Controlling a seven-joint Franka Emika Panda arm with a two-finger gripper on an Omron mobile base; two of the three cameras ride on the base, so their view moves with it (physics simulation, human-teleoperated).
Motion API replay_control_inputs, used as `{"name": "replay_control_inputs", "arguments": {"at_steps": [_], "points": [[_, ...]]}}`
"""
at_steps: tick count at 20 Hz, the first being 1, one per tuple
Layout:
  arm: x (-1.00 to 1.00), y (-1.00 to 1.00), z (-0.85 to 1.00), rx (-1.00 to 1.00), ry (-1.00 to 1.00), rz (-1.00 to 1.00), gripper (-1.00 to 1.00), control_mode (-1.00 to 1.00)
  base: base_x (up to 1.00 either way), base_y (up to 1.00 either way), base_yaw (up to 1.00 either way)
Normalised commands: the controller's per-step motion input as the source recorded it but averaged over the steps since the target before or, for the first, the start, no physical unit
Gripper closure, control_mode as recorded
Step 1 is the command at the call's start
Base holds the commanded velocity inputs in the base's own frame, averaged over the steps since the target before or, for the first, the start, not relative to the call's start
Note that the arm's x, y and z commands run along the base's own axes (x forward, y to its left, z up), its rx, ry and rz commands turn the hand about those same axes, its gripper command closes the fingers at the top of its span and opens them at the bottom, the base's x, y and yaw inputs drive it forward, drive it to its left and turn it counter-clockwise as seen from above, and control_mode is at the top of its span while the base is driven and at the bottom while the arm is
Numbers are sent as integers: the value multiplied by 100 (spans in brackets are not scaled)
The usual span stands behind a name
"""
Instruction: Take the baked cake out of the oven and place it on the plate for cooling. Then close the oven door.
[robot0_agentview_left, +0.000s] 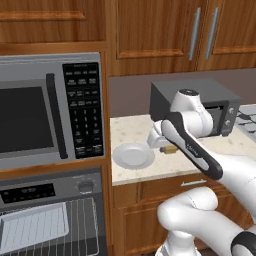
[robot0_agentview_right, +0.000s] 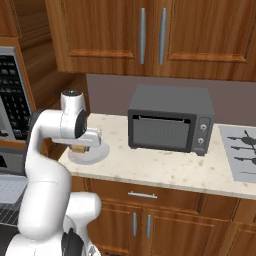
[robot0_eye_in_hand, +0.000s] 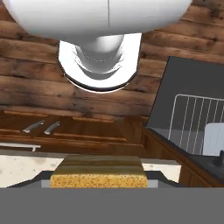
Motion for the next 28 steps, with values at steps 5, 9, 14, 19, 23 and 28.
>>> {"name": "replay_control_inputs", "arguments": {"at_steps": [5, 9, 14, 19, 23, 28], "points": [[66, -1, -27, 0, -1, 6, 100, -100, 0, 0, 0], [61, 0, -39, 0, -2, 10, 100, -100, 0, 0, 0], [63, 0, -42, 0, -1, 11, 100, -100, 0, 0, 0], [71, 2, -37, 0, 2, 14, 100, -100, 0, 0, 0], [67, 17, -32, 0, 4, 14, 100, -100, 0, 0, 0], [55, 27, -29, 0, 4, 10, 100, -100, 0, 0, 0]]}}
